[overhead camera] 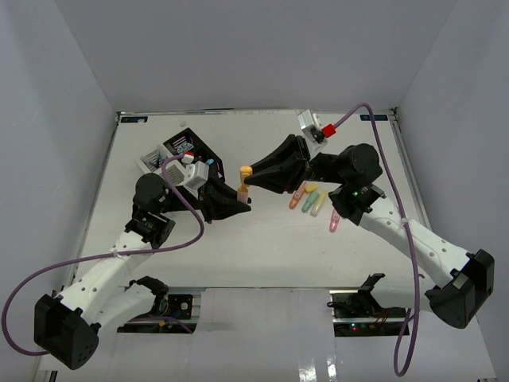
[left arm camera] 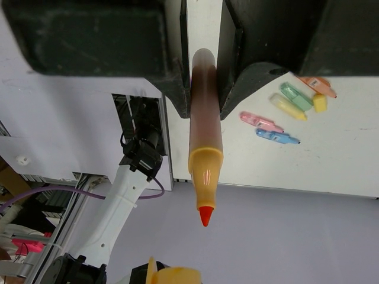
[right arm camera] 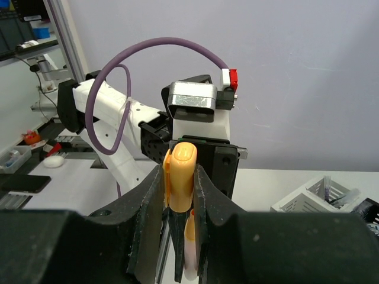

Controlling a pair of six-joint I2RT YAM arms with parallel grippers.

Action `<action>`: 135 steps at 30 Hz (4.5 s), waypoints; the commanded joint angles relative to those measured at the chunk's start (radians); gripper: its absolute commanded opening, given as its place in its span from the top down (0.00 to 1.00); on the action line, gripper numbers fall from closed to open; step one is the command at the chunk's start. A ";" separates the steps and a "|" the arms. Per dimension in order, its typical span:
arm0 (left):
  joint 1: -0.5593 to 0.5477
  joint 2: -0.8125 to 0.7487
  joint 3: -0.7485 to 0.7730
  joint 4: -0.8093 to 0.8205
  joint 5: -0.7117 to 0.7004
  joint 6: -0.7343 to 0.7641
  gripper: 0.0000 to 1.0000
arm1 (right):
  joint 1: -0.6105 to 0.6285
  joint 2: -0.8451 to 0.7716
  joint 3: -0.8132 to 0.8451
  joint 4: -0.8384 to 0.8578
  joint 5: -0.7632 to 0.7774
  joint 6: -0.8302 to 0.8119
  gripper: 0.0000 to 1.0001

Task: Sort the stationery into containers
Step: Close the pen cap on the pen.

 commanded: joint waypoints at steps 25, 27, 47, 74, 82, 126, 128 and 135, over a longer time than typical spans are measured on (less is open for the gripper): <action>0.002 -0.041 0.004 -0.023 -0.034 0.037 1.00 | 0.022 0.011 -0.038 0.036 0.033 -0.005 0.92; 0.002 -0.046 0.004 -0.023 -0.037 0.038 1.00 | 0.023 0.006 -0.044 0.035 0.033 -0.005 0.92; 0.003 0.046 0.123 0.072 -0.028 -0.011 1.00 | 0.028 -0.009 -0.081 0.024 0.068 -0.013 0.92; 0.025 0.010 0.007 0.313 -0.035 -0.138 1.00 | 0.020 0.005 -0.158 -0.013 0.033 -0.034 0.92; 0.051 0.010 0.013 0.369 -0.023 -0.192 1.00 | 0.020 0.012 -0.179 -0.042 0.042 -0.053 0.92; 0.051 0.086 0.211 0.450 -0.054 -0.245 1.00 | 0.031 0.066 -0.320 -0.246 -0.065 -0.123 0.92; 0.051 0.089 0.218 0.453 -0.054 -0.247 1.00 | 0.036 0.075 -0.322 -0.257 -0.062 -0.126 0.92; 0.051 0.076 0.200 0.404 -0.014 -0.227 1.00 | 0.037 0.060 -0.313 -0.269 -0.052 -0.145 0.92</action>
